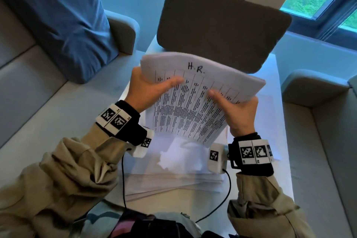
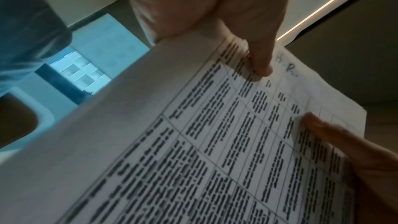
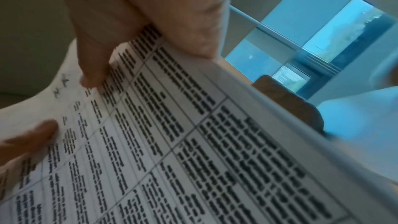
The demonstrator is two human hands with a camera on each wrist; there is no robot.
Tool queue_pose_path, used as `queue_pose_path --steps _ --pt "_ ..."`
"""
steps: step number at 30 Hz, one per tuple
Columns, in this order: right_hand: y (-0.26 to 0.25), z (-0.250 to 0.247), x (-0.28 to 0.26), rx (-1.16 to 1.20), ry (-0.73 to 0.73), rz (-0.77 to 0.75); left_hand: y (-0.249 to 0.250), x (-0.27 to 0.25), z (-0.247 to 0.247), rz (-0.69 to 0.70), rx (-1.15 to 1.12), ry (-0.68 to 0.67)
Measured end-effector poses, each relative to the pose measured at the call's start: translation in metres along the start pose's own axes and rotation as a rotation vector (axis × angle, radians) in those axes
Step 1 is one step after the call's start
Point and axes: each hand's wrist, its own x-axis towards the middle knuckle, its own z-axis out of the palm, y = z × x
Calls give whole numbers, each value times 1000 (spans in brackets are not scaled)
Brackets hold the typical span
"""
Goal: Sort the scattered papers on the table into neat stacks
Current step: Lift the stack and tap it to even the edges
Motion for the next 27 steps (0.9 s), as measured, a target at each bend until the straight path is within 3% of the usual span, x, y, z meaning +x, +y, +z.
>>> queue_pose_path --steps 6,11,17,24,27 --pt "-9 -8 13 -35 85 -96 15 9 -6 120 -47 -73" --pt "0 -2 5 13 17 35 0 4 0 29 -16 -41" --pt "-14 0 8 76 40 -33 13 7 1 86 -35 3" --pt "30 -3 1 62 -12 100 -32 -5 -1 -126 15 -48" --pt "54 -8 -3 65 -22 171 -44 -11 3 -133 -41 -52"
